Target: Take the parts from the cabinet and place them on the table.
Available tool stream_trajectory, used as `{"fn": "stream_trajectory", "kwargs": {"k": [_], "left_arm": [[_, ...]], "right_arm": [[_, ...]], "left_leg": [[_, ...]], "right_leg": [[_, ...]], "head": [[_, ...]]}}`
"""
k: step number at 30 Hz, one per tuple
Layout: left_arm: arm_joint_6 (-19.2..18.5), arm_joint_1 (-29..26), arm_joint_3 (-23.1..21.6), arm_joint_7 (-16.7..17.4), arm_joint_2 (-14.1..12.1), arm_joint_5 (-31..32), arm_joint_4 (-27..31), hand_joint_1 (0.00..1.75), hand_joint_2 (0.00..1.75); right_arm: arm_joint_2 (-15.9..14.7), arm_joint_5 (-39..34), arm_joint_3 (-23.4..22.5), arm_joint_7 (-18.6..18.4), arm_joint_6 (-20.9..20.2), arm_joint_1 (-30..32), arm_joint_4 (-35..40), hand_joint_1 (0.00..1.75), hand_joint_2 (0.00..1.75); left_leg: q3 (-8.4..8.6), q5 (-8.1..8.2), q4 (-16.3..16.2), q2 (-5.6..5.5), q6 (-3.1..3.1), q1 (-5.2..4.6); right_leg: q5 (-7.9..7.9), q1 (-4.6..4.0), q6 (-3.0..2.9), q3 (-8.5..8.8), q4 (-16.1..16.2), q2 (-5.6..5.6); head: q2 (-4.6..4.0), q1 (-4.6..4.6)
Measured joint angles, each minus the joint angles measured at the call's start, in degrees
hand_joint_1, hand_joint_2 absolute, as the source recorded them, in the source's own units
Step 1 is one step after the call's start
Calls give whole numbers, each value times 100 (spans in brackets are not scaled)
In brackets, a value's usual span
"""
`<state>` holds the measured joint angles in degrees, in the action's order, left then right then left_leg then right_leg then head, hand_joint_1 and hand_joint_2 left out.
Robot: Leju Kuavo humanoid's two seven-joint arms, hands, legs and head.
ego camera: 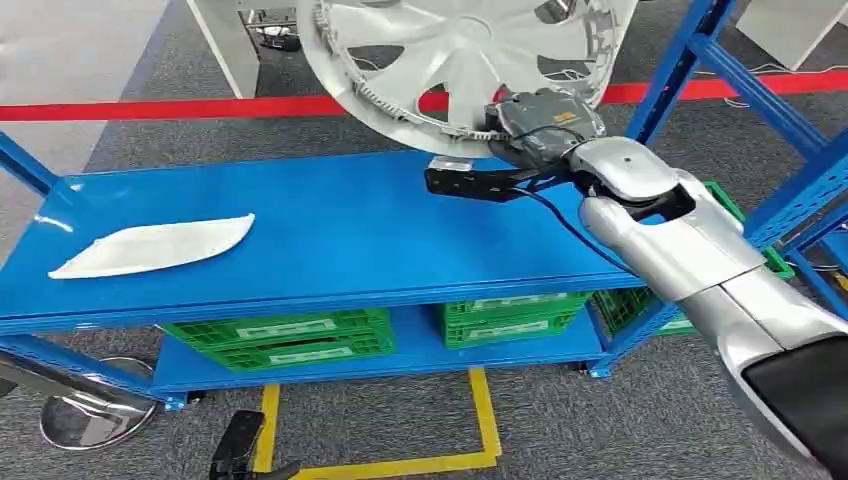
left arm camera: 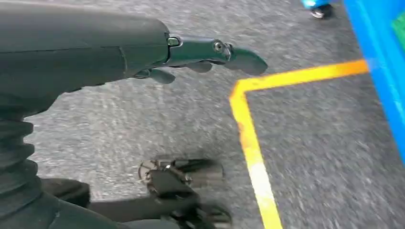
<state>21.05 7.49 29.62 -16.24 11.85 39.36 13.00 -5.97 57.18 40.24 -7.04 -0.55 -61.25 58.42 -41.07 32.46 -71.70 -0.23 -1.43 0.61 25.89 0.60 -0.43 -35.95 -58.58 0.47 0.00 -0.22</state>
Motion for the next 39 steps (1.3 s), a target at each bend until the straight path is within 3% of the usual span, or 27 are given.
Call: {"fn": "stream_trajectory", "kwargs": {"k": [1, 2, 3, 4, 6, 7, 11, 12, 13, 16, 17, 19, 21, 22, 23, 26, 27, 28, 29, 31, 32, 33, 34, 36, 37, 38, 39], "left_arm": [[18, -1, 7, 33, 4, 0, 0, 0, 175], [22, 0, 18, 51, 7, 0, 0, 0, 175], [24, 1, 29, 59, 11, 0, 0, 0, 175], [33, 5, 37, 83, 13, -7, 0, 0, 175], [92, 16, 44, 138, 13, -22, 0, 0, 175], [125, 19, 55, 164, 2, -26, 0, 0, 175], [182, 20, 122, 245, 22, -77, 0, 0, 175], [184, 31, 127, 243, 28, -77, 0, 0, 175], [190, 43, 133, 245, 39, -83, 0, 0, 175], [193, 45, 149, 245, 55, -101, 0, 0, 175], [195, 47, 160, 245, 50, -101, 0, 0, 175], [197, 47, 179, 245, 52, -101, 0, 0, 175], [197, 50, 190, 245, 61, -101, 0, 0, 175], [193, 48, 195, 247, 61, -101, 0, 0, 175], [171, 51, 201, 260, 61, -98, 0, 0, 175], [107, 53, 210, 285, 55, -94, 0, 0, 175], [107, 54, 214, 284, 48, -94, 0, 0, 175], [107, 56, 216, 289, 46, -94, 0, 0, 175], [107, 60, 219, 289, 46, -92, 0, 0, 175], [103, 67, 216, 291, 42, -83, 0, 0, 175], [90, 68, 216, 295, 39, -83, 0, 0, 175], [90, 71, 216, 297, 39, -77, 0, 0, 175], [88, 76, 216, 298, 39, -74, 0, 0, 175], [88, 98, 217, 298, 35, -53, 0, 0, 175], [88, 115, 216, 298, 31, -46, 0, 0, 175], [88, 123, 216, 298, 26, -44, 0, 0, 175], [88, 134, 216, 300, 26, -42, 0, 0, 175]], "right_arm": [[0, 0, 0, 0, 95, 16, 75, 175, 175], [0, 0, 0, -7, 158, 25, 138, 175, 175], [0, 2, 0, -22, 182, 26, 190, 175, 175], [0, 2, 0, -37, 206, 26, 250, 175, 175], [0, 20, -15, -92, 412, 70, 401, 175, 175], [0, 33, -35, -92, 539, 108, 449, 175, 175], [-2, 146, -118, -105, 864, 262, 806, 175, 175], [-11, 201, -138, -122, 914, 329, 886, 175, 175], [-18, 252, -157, -151, 1011, 389, 971, 175, 175], [-33, 431, -206, -166, 1420, 623, 1255, 175, 175], [-33, 457, -210, -168, 1518, 698, 1351, 175, 175], [-41, 492, -221, -164, 1550, 778, 1464, 175, 175], [-42, 535, -251, -84, 1572, 837, 1611, 175, 175], [-46, 544, -290, -18, 1574, 859, 1676, 175, 175], [-42, 503, -304, 100, 1577, 894, 1768, 175, 175], [-44, 227, -306, 394, 1478, 943, 1917, 175, 175], [-44, 205, -302, 444, 1454, 956, 1946, 175, 175], [-39, 199, -282, 468, 1430, 964, 1965, 175, 175], [-39, 179, -275, 518, 1426, 977, 2000, 175, 175], [-39, 135, -260, 669, 1432, 987, 2044, 175, 175], [-39, 122, -240, 735, 1434, 1007, 2064, 175, 175], [-39, 103, -219, 802, 1437, 1040, 2088, 175, 175], [-39, 92, -192, 868, 1437, 1065, 2110, 175, 175], [-37, 72, -120, 975, 1441, 1089, 2182, 175, 175], [-33, 61, -87, 1008, 1441, 1093, 2221, 175, 175], [-26, 52, -46, 1067, 1441, 1086, 2269, 175, 175], [-11, 46, -11, 1080, 1441, 1089, 2298, 175, 175]], "left_leg": [[-185, 136, -423, 0, 5, -3], [-255, 121, -570, 0, 15, -4], [-202, -12, -468, 0, 40, -8], [-43, -247, -120, 0, 77, -13], [417, -777, 921, -8, 204, -52], [511, -758, 1079, -7, 258, -75], [497, -778, 1274, -4, 266, -78], [513, -823, 1325, 28, 279, -35], [500, -851, 1343, 25, 312, -36], [418, -912, 1335, 25, 338, -35], [392, -937, 1333, 26, 338, -35], [339, -987, 1328, 26, 326, -35], [273, -1050, 1320, 19, 295, -35], [245, -1083, 1314, 13, 258, -41], [220, -1130, 1328, 13, 219, -53], [220, -1265, 1367, 9, 116, -40], [194, -1207, 1349, 10, 82, -33], [141, -967, 1227, 10, 40, -29], [40, -600, 861, 10, 14, -22], [-190, -27, -80, 10, -29, -19], [-223, 69, -409, 11, -38, -18], [-165, 18, -497, 11, -38, -18], [11, -150, -370, 10, -26, -18], [639, -489, 502, 8, 35, -24], [974, -418, 1021, 2, 86, -34], [1166, -301, 1331, 2, 118, -55], [1152, -291, 1389, 5, 131, -61]], "right_leg": [[3, -8, -5, 3, -2, 7], [4, -15, -7, 13, -3, 14], [4, -27, -7, 29, -5, 16], [4, -43, -7, 45, -9, 21], [12, -61, -8, 73, -8, 26], [14, -89, 2, 45, -13, 23], [-45, -79, 106, -31, -17, 22], [53, -75, 130, -96, -56, 16], [247, -74, 161, -147, -201, 6], [969, -39, 233, -565, -1495, -1], [1044, -32, 248, -613, -1733, -4], [822, -23, 251, -347, -1429, -9], [435, -22, 227, 340, -340, -26], [541, -27, 208, 547, 73, -36], [455, -54, 190, 621, 90, -18], [363, -78, 101, 545, 90, 5], [290, -19, 52, 522, 135, -22], [239, -27, 1, 472, 134, -38], [187, -28, -44, 404, 132, -49], [75, -33, -54, 259, 125, -58], [23, -36, -48, 189, 122, -58], [-25, -40, -41, 121, 117, -58], [-77, -43, -35, 45, 104, -57], [-167, -53, -17, -86, 71, -47], [-206, -53, -3, -117, 60, -48], [-249, -82, 29, -157, 51, -44], [-298, -76, 61, -172, 65, -56]], "head": [[0, -9], [0, -6], [0, -9], [0, -11], [0, -6], [0, 9], [0, -4], [0, -2], [0, 18], [0, 20], [0, 22], [0, 22], [0, 28], [0, 29], [0, -2], [0, 39], [0, 50], [0, 24], [0, -7], [0, -4], [0, -7], [0, -4], [0, -4], [0, -7], [0, -7], [0, 6], [0, -2]]}}
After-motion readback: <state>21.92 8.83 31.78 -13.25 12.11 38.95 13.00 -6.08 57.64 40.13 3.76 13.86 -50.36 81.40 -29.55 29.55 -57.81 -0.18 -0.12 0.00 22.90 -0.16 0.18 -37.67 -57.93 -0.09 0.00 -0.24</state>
